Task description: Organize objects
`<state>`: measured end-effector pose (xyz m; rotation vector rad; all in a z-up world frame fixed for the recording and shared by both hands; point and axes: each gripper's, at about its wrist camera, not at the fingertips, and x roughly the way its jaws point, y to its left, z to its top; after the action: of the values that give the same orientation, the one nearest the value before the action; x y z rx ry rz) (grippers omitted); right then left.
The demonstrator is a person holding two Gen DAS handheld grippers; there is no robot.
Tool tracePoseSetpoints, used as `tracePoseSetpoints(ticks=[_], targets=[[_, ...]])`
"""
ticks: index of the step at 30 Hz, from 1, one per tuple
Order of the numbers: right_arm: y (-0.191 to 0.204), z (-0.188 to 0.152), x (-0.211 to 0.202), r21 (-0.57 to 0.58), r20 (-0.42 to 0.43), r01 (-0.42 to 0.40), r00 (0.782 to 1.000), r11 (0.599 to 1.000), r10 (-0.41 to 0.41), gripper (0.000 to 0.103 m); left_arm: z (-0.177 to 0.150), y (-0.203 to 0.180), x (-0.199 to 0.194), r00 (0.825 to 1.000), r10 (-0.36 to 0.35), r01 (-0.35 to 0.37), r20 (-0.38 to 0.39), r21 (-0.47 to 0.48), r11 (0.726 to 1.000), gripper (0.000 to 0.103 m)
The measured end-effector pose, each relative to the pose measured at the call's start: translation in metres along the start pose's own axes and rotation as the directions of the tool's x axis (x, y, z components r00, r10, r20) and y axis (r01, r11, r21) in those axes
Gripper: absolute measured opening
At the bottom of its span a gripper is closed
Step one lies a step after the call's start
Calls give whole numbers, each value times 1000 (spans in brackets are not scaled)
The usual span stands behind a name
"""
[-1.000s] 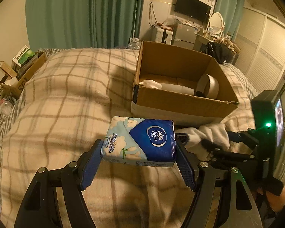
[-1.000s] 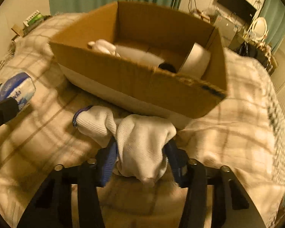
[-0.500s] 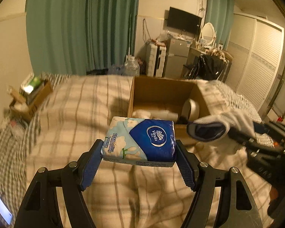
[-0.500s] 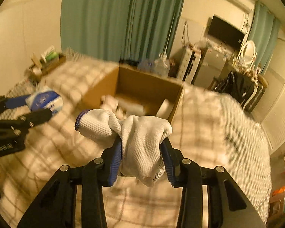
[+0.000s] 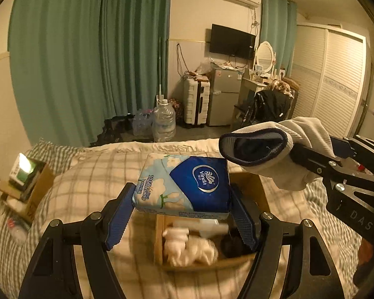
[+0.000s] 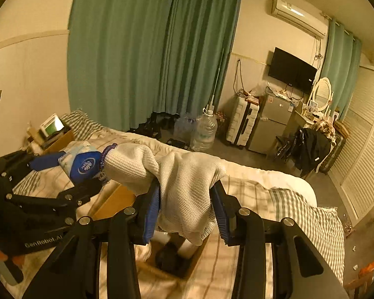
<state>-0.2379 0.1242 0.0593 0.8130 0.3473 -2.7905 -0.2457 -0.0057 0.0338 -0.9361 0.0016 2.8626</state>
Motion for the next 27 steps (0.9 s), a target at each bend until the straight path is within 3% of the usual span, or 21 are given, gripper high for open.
tracePoseSetpoints(ticks=[5,11,14,18,20,21,27], targets=[[-7,-2,67,24,-61,-26,998,999,27,38,-6,4,64,998,-3,3,-59,-6,1000,75],[-8,-42,136,58,-159,-60,985,997,69,38,-47,0,124,989,-10,14,-147,26,1000,75],[-14,-60,148,84,-171,-84,981,993,97,45,-57,0,135,991,-9,16,-132,45,999,75],[-23,-65,151,157,-156,-146,973,977,171,62,-57,-8,130,989,-81,91,-127,75,993,79],[-26,-62,141,177,-124,-153,977,972,176,72,-54,-13,120,993,-64,73,-103,81,994,98],[-28,-60,133,183,-109,-151,979,971,172,73,-52,-13,115,995,-43,51,-88,86,995,102],[-37,-37,71,186,-44,-99,993,977,109,82,-32,-16,61,1000,-7,9,-25,92,996,103]])
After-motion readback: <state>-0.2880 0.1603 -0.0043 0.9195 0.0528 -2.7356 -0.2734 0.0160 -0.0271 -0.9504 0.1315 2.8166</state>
